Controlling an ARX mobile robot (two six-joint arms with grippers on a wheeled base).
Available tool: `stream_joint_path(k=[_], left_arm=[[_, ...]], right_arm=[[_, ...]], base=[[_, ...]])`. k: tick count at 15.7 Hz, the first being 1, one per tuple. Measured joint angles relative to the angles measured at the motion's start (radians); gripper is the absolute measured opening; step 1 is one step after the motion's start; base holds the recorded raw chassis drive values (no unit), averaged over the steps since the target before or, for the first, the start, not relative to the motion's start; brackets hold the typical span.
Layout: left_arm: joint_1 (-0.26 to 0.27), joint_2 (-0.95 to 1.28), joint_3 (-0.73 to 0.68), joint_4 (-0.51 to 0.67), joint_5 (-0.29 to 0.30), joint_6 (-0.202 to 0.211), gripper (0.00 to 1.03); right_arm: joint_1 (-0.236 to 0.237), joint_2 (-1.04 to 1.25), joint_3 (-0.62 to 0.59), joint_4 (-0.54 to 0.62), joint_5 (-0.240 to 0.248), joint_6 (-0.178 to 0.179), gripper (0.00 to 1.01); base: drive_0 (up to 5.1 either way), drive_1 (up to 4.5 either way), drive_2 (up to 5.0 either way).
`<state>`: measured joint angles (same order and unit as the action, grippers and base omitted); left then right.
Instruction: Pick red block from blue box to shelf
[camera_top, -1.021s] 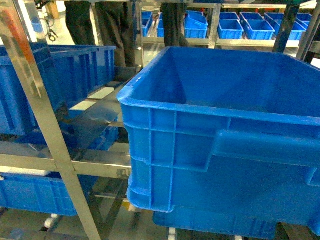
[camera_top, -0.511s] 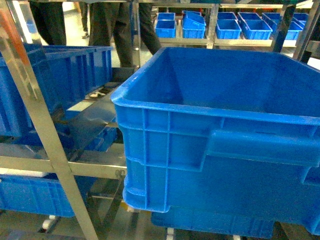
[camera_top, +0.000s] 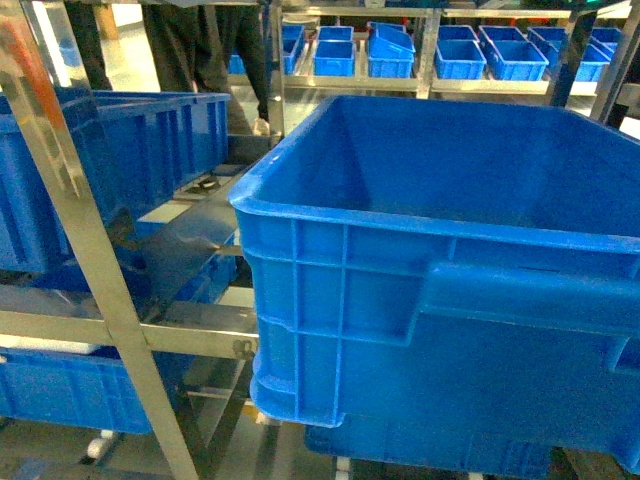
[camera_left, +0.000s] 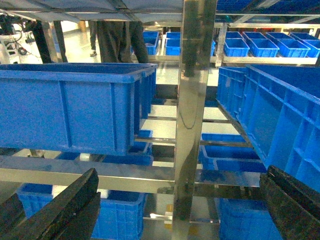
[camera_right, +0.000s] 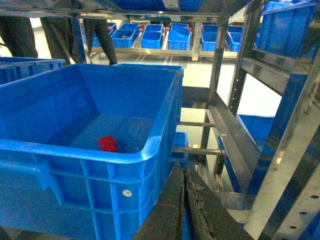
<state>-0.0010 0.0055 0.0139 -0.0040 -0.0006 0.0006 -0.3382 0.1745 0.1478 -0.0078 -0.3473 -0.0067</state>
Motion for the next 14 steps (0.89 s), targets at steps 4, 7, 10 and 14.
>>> stream_joint_path(k=[4, 7, 10, 14], left_arm=[[0.000, 0.000, 0.000, 0.000, 0.000, 0.000, 0.98], [0.000, 0.000, 0.000, 0.000, 0.000, 0.000, 0.98], [0.000, 0.000, 0.000, 0.000, 0.000, 0.000, 0.98], [0.000, 0.000, 0.000, 0.000, 0.000, 0.000, 0.98]], right_arm=[[0.164, -0.079, -0.047, 0.001, 0.168, 0.000, 0.02], [0.349, -0.113, -0.076, 0.000, 0.324, 0.003, 0.02], [0.338, -0.119, -0.087, -0.001, 0.348, 0.003, 0.30], [0.338, -0.119, -0.087, -0.001, 0.348, 0.003, 0.82]], base=[[0.0, 0.00, 0.0], [0.0, 0.00, 0.0], [0.0, 0.00, 0.0], [0.0, 0.00, 0.0]])
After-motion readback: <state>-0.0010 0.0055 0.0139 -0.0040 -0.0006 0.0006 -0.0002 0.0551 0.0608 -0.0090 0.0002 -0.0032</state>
